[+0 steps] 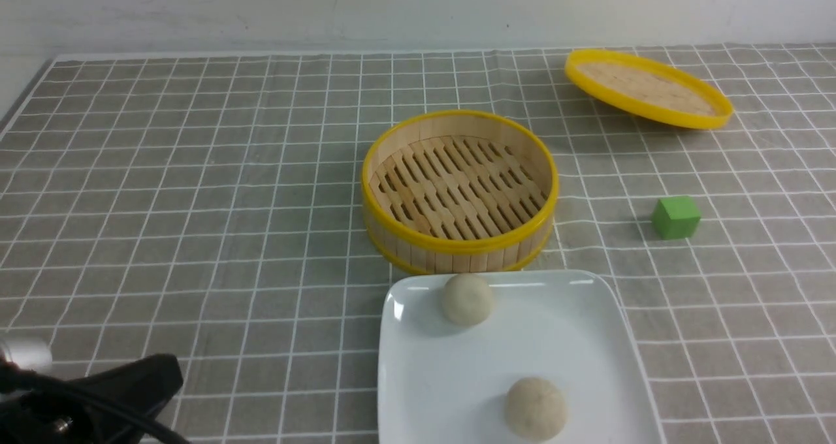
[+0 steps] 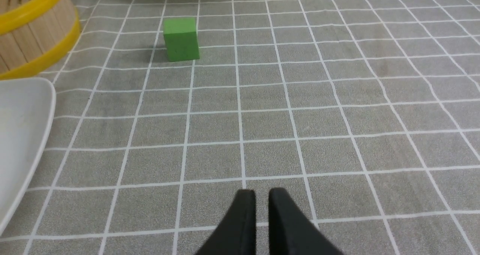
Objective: Put the steamed buns into the plate on the grey tablecloth.
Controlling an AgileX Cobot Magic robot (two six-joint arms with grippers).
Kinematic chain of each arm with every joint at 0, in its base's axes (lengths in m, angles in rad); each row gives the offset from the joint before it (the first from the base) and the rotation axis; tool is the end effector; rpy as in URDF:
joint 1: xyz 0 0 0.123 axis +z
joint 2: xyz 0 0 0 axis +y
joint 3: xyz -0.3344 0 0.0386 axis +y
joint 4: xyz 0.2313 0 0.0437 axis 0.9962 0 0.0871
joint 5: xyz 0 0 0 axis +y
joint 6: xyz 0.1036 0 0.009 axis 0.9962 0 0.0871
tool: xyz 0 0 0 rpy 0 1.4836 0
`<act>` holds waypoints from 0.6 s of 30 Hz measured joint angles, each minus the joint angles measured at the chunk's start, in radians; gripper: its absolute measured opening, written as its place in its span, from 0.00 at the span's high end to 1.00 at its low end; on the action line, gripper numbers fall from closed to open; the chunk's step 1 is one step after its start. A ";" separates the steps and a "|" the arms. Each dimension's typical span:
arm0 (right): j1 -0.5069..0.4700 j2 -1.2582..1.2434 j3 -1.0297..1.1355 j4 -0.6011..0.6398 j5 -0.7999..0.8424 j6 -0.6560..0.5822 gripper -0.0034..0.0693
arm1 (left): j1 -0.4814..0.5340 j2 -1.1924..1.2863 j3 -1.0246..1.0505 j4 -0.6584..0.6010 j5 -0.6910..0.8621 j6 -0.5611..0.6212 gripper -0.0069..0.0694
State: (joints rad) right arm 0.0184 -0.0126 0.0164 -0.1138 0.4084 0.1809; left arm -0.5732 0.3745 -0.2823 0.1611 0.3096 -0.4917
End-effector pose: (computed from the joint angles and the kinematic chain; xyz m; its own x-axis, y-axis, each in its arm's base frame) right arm -0.0048 -0.0048 0.1672 -0.3142 0.0705 -0.9467 0.0485 0.9971 0.0581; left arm 0.0331 -0.0153 0.2716 -0.4091 -0.1303 -0.9031 0.3889 0.8705 -0.3017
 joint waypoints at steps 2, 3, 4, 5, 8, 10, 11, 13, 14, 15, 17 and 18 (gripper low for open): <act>0.000 0.000 0.000 0.000 0.000 0.000 0.84 | 0.000 -0.005 0.004 0.027 0.002 0.000 0.84; 0.000 0.000 0.000 0.000 0.000 0.000 0.84 | 0.001 -0.014 0.004 0.039 0.002 0.001 0.84; 0.000 0.000 0.000 0.000 0.000 0.000 0.84 | 0.006 -0.022 0.004 0.043 0.005 0.002 0.84; 0.000 0.000 0.000 0.000 0.000 0.000 0.84 | 0.008 -0.025 0.004 0.044 0.006 0.002 0.84; 0.000 0.000 0.000 0.000 0.000 0.000 0.84 | 0.071 -0.065 0.013 0.047 0.012 0.026 0.84; 0.000 0.000 0.000 0.000 0.000 0.000 0.84 | 0.155 -0.118 0.045 0.043 0.013 0.079 0.83; 0.000 0.000 0.000 0.000 0.000 0.000 0.84 | 0.215 -0.153 0.070 0.035 0.015 0.126 0.83; 0.000 0.000 0.000 0.000 0.000 0.000 0.84 | 0.260 -0.186 0.093 0.027 0.016 0.159 0.83; 0.000 0.000 0.000 0.000 0.000 0.000 0.83 | 0.322 -0.242 0.132 0.007 0.019 0.198 0.82; 0.000 0.000 0.000 0.000 0.000 0.000 0.83 | 0.375 -0.277 0.157 -0.008 0.019 0.218 0.82; 0.000 0.000 0.000 0.000 0.000 0.000 0.83 | 0.448 -0.331 0.201 -0.027 0.022 0.243 0.82; 0.000 0.000 0.000 0.000 0.000 0.000 0.83 | 0.486 -0.355 0.223 -0.031 0.025 0.247 0.82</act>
State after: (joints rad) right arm 0.0184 -0.0126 0.0164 -0.1140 0.4084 0.1809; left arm -0.0873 0.0194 -0.0594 0.1302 0.3343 -0.2448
